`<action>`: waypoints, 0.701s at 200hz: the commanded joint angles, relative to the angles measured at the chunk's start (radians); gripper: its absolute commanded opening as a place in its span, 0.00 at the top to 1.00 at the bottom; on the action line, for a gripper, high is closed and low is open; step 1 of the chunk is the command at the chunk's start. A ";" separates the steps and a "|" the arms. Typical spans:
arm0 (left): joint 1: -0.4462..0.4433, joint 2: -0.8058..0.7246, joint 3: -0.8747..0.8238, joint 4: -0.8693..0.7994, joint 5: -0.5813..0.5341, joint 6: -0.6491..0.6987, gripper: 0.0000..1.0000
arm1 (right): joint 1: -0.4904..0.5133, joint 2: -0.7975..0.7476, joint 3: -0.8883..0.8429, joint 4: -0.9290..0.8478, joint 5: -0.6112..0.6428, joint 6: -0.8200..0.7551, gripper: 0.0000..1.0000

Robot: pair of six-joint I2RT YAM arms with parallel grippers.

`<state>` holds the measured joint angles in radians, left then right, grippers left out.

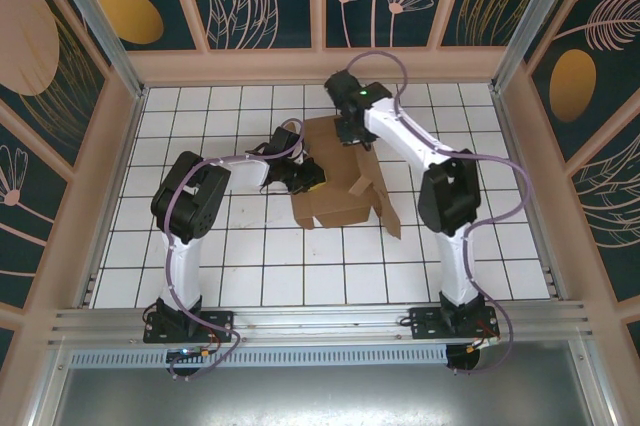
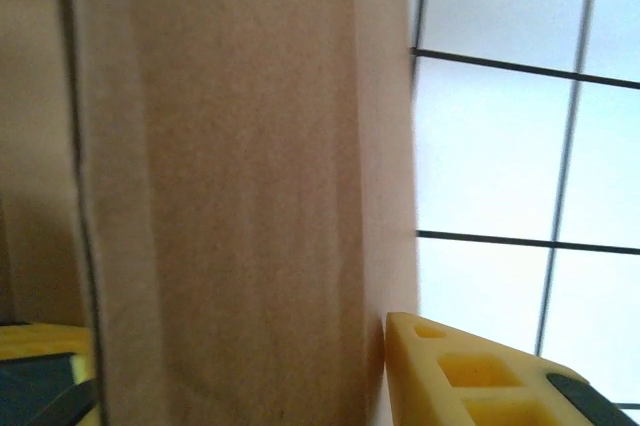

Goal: Fold the paper box

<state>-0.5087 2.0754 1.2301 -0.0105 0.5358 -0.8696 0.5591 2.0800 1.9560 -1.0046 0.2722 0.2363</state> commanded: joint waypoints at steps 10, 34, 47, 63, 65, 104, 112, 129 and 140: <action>0.016 -0.046 -0.014 -0.058 -0.045 0.018 0.83 | -0.075 -0.122 -0.098 0.058 0.001 -0.037 0.62; 0.016 -0.045 -0.008 -0.069 -0.053 0.025 0.83 | -0.079 -0.161 -0.145 0.085 0.060 -0.076 0.60; 0.016 -0.044 -0.005 -0.072 -0.053 0.029 0.83 | -0.073 -0.175 -0.170 0.100 0.105 -0.100 0.60; 0.016 -0.041 0.002 -0.078 -0.056 0.035 0.83 | -0.059 -0.175 -0.189 0.109 0.168 -0.121 0.60; 0.016 -0.041 0.001 -0.078 -0.057 0.037 0.83 | -0.057 -0.173 -0.192 0.112 0.175 -0.126 0.60; 0.016 -0.041 0.004 -0.086 -0.061 0.050 0.83 | 0.029 -0.121 -0.231 0.114 0.438 -0.160 0.61; 0.016 -0.040 0.005 -0.088 -0.060 0.052 0.83 | 0.045 -0.109 -0.238 0.113 0.511 -0.160 0.61; 0.016 -0.039 0.005 -0.088 -0.059 0.053 0.83 | 0.081 -0.079 -0.270 0.129 0.670 -0.189 0.62; 0.016 -0.036 0.007 -0.089 -0.058 0.055 0.83 | 0.103 -0.058 -0.295 0.147 0.741 -0.212 0.62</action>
<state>-0.4957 2.0613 1.2293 -0.0498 0.4965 -0.8394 0.6209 1.9602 1.7176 -0.8841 0.7296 0.0746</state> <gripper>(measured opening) 0.168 0.385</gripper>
